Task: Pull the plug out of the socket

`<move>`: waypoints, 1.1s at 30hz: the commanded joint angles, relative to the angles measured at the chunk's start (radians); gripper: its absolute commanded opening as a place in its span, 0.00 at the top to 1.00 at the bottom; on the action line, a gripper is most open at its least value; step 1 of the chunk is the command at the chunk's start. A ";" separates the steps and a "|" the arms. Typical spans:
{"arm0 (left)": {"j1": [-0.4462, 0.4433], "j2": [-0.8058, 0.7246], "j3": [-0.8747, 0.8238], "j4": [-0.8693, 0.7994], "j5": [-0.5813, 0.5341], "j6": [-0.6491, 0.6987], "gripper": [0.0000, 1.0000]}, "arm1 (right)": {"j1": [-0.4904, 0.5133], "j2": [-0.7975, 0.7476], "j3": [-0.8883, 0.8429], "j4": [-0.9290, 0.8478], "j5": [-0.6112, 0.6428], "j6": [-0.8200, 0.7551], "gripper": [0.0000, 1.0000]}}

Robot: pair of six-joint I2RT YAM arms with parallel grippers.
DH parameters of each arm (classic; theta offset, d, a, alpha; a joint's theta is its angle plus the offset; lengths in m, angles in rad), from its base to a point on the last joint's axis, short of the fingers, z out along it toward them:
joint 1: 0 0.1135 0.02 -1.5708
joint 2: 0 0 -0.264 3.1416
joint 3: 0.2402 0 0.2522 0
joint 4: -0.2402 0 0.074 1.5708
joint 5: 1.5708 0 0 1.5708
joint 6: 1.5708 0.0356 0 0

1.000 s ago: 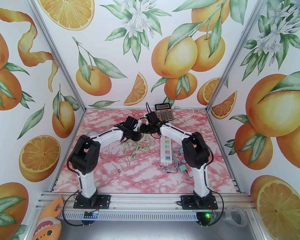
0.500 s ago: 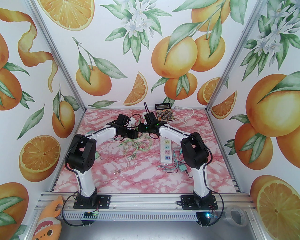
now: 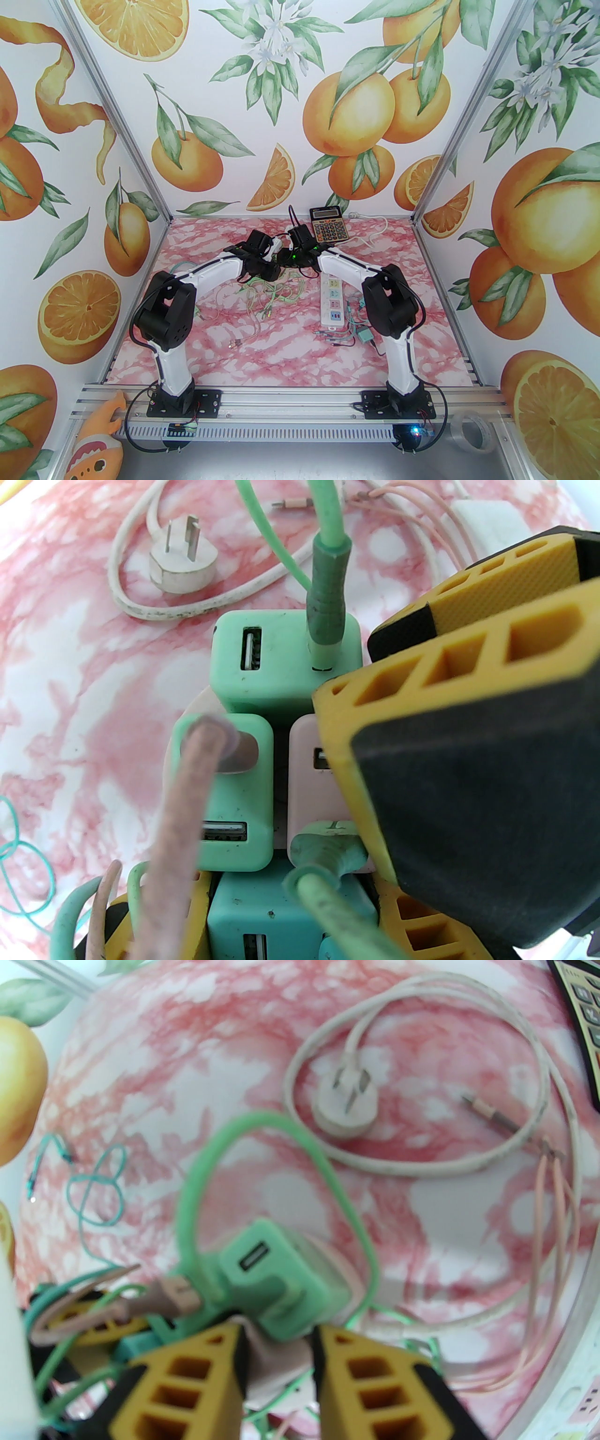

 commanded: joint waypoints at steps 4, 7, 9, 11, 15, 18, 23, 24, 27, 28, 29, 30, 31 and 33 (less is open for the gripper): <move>0.075 -0.080 0.060 0.042 0.235 -0.083 0.79 | 0.017 0.092 -0.060 -0.232 0.042 -0.018 0.70; 0.072 -0.094 0.084 -0.011 0.200 -0.043 0.79 | 0.016 0.086 -0.058 -0.232 0.045 -0.018 0.70; 0.077 -0.108 0.091 -0.045 0.171 -0.022 0.79 | 0.015 0.080 -0.052 -0.233 0.049 -0.017 0.70; 0.085 -0.128 0.088 -0.074 0.133 -0.010 0.79 | 0.012 0.078 -0.043 -0.233 0.048 -0.015 0.70; 0.133 -0.184 0.049 -0.088 0.097 -0.009 0.79 | 0.010 0.077 -0.025 -0.236 0.044 -0.013 0.70; 0.187 -0.232 -0.001 -0.065 0.098 -0.036 0.79 | 0.009 0.079 -0.016 -0.238 0.043 -0.013 0.69; 0.299 -0.295 -0.122 0.010 0.149 -0.149 0.77 | 0.009 0.077 -0.006 -0.239 0.039 -0.011 0.69; 0.323 -0.304 -0.152 0.030 0.163 -0.177 0.77 | 0.009 0.077 -0.006 -0.238 0.038 -0.011 0.69; 0.385 -0.323 -0.233 0.091 0.231 -0.248 0.77 | 0.009 0.078 -0.003 -0.239 0.038 -0.011 0.69; 0.402 -0.327 -0.256 0.109 0.248 -0.264 0.77 | 0.010 0.077 -0.003 -0.241 0.039 -0.012 0.69; 0.410 -0.331 -0.274 0.123 0.261 -0.274 0.77 | 0.010 0.077 -0.003 -0.241 0.039 -0.013 0.69; 0.417 -0.336 -0.293 0.130 0.268 -0.285 0.77 | 0.010 0.079 -0.002 -0.241 0.039 -0.013 0.69; 0.422 -0.344 -0.310 0.132 0.268 -0.290 0.77 | 0.009 0.078 0.001 -0.243 0.038 -0.013 0.69; 0.427 -0.357 -0.339 0.139 0.266 -0.295 0.75 | 0.010 0.080 0.002 -0.243 0.036 -0.013 0.69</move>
